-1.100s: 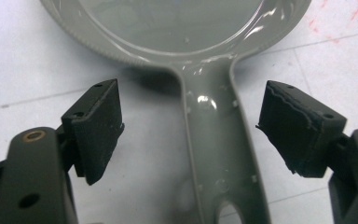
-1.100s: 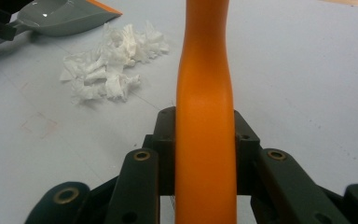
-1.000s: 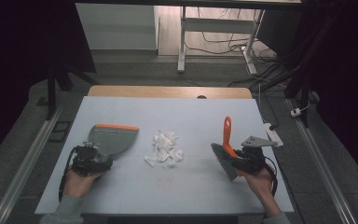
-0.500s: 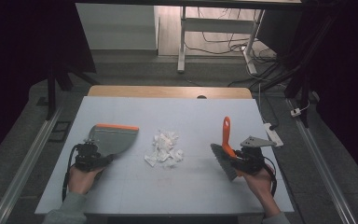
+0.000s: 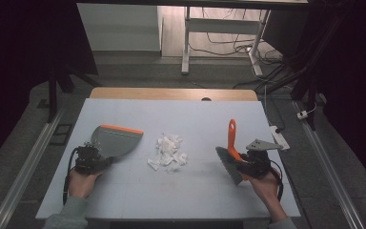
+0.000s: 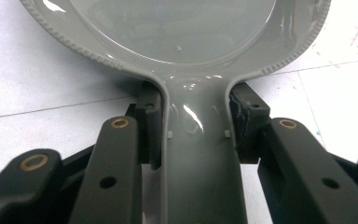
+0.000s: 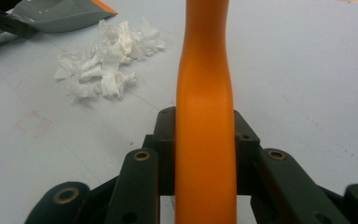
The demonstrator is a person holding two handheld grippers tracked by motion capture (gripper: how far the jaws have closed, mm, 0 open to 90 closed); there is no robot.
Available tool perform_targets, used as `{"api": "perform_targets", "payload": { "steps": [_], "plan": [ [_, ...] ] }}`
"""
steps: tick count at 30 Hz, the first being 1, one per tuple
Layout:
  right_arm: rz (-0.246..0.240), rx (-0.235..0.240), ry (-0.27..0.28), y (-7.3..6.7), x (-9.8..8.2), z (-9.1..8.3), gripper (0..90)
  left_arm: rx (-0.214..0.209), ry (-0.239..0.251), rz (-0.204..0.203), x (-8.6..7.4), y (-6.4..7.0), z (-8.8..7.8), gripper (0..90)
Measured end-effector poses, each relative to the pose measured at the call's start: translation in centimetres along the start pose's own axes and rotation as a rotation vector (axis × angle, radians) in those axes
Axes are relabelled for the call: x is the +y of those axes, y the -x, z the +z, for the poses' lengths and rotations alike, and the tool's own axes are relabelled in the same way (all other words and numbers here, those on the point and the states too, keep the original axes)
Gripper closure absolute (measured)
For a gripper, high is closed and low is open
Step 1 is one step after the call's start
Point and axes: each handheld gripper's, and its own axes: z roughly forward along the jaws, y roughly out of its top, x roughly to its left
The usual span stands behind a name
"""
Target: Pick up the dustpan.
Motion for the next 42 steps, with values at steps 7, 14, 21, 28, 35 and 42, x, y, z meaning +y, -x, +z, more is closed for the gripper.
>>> {"api": "perform_targets", "payload": {
  "steps": [7, 14, 21, 28, 35, 42],
  "plan": [
    [-0.003, 0.000, 0.004, 0.0, 0.0, -0.1, 70.6, -0.009, 0.017, 0.012, 0.0, -0.2, -0.4, 61.5],
    [-0.002, -0.003, 0.008, 0.0, 0.0, -0.1, 70.6, -0.012, 0.034, 0.028, 0.0, -0.2, -0.8, 61.5],
    [-0.002, -0.004, 0.009, 0.0, 0.0, -0.2, 70.6, -0.016, 0.050, 0.044, 0.0, -0.3, -1.3, 61.5],
    [-0.003, -0.004, 0.016, 0.0, 0.1, -0.3, 70.6, -0.021, 0.074, 0.074, -0.1, -0.5, -2.3, 61.5],
    [-0.002, -0.004, 0.017, 0.0, 0.1, -0.4, 70.7, -0.052, 0.099, 0.110, -0.2, -1.2, -3.7, 61.5],
    [-0.001, -0.010, 0.025, 0.0, 0.1, -0.6, 70.6, -0.085, 0.115, 0.172, -0.5, -1.9, -5.1, 61.5]
  ]
}}
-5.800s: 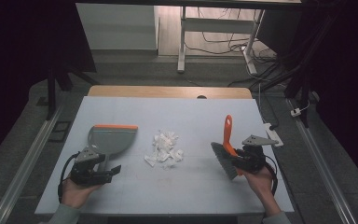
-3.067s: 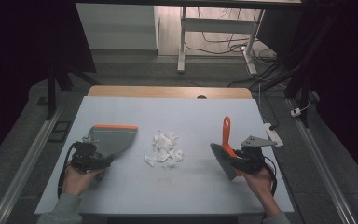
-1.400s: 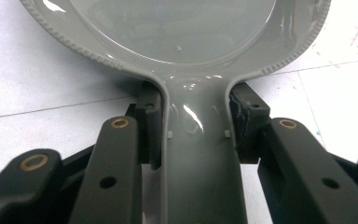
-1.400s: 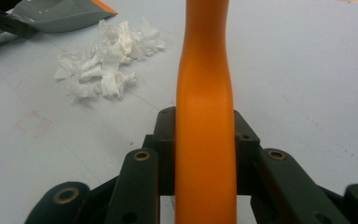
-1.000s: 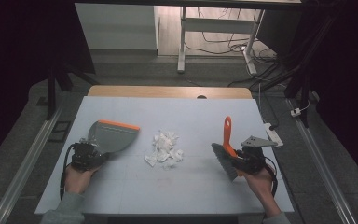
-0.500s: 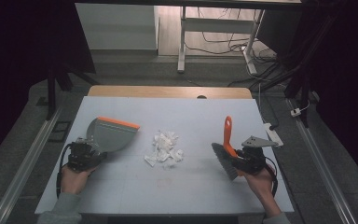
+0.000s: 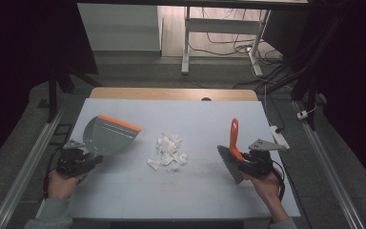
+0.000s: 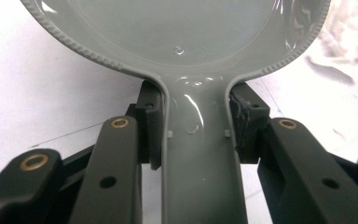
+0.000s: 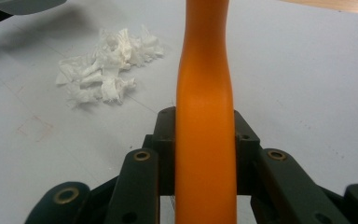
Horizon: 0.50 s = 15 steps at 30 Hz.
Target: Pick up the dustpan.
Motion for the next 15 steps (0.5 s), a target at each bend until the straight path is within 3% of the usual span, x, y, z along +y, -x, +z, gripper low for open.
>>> {"api": "perform_targets", "payload": {
  "steps": [7, 15],
  "plan": [
    [-0.001, 0.000, 0.000, 0.0, 0.0, 0.0, 70.7, -0.061, -0.007, 0.102, -0.2, -0.1, -1.4, 61.5],
    [0.000, -0.002, -0.004, 0.0, -0.1, 0.1, 70.6, -0.106, -0.009, 0.167, -0.4, -0.2, -2.2, 61.5]
  ]
}}
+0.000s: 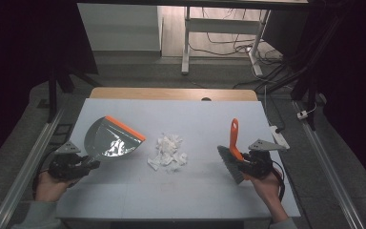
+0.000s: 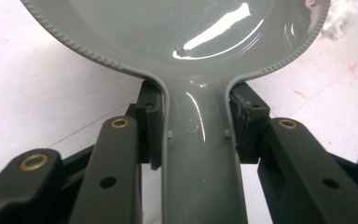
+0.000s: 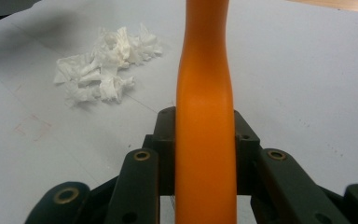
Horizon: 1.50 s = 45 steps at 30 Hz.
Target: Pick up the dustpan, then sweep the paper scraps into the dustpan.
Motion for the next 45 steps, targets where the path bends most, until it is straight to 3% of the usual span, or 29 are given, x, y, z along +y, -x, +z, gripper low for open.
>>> {"api": "perform_targets", "payload": {
  "steps": [4, 8, 17, 45],
  "plan": [
    [0.000, 0.000, 0.000, 0.0, 0.0, 0.0, 70.6, -0.025, -0.013, 0.033, -0.2, 0.1, -0.1, 61.5],
    [0.000, 0.000, 0.000, -0.1, 0.0, 0.0, 70.6, -0.037, -0.034, 0.036, -0.3, 0.2, -0.1, 61.5],
    [-0.003, 0.001, -0.001, -0.1, 0.0, 0.0, 70.6, -0.117, -0.065, 0.078, -0.7, 0.3, 0.1, 61.5],
    [-0.001, -0.001, -0.004, -0.1, -0.1, 0.0, 70.7, -0.206, -0.162, 0.167, -1.7, 1.7, 0.9, 61.5]
  ]
}}
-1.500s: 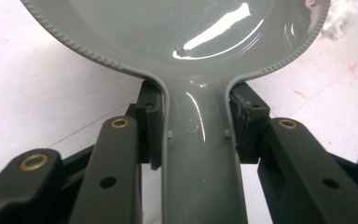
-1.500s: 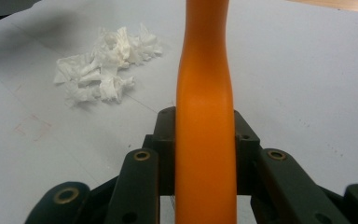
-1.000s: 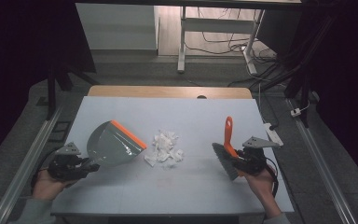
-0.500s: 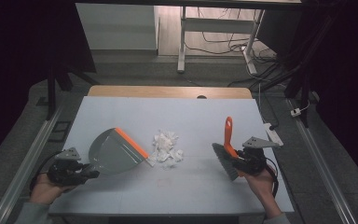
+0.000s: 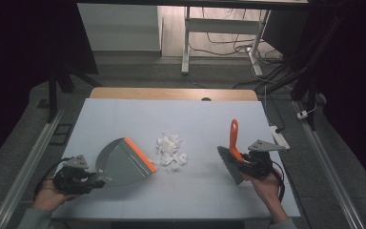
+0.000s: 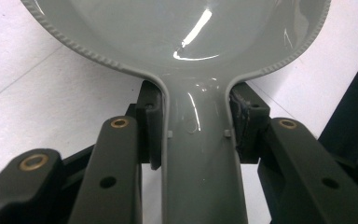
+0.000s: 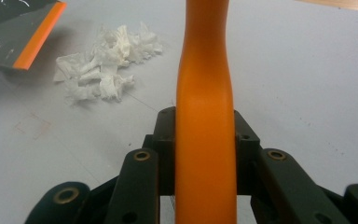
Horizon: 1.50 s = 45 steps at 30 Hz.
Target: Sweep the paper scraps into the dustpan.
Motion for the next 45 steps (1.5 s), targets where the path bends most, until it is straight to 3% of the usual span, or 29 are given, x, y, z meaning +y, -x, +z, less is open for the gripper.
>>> {"api": "perform_targets", "payload": {
  "steps": [14, 22, 25, 45],
  "plan": [
    [0.001, -0.003, 0.001, 0.0, 0.0, -0.1, 70.7, -0.007, -0.059, 0.072, -0.7, 0.9, -0.1, 61.5],
    [-0.002, -0.003, 0.000, 0.0, 0.0, 0.0, 70.6, 0.009, -0.068, 0.099, -0.7, 1.1, 0.4, 61.5],
    [-0.001, -0.003, 0.001, 0.0, 0.0, 0.0, 70.7, 0.024, -0.073, 0.104, -0.5, 1.3, 0.7, 61.5],
    [-0.005, -0.005, 0.010, -0.1, 0.4, 0.0, 70.6, -0.036, -0.100, 0.090, 0.4, 0.5, 2.5, 61.5]
  ]
}}
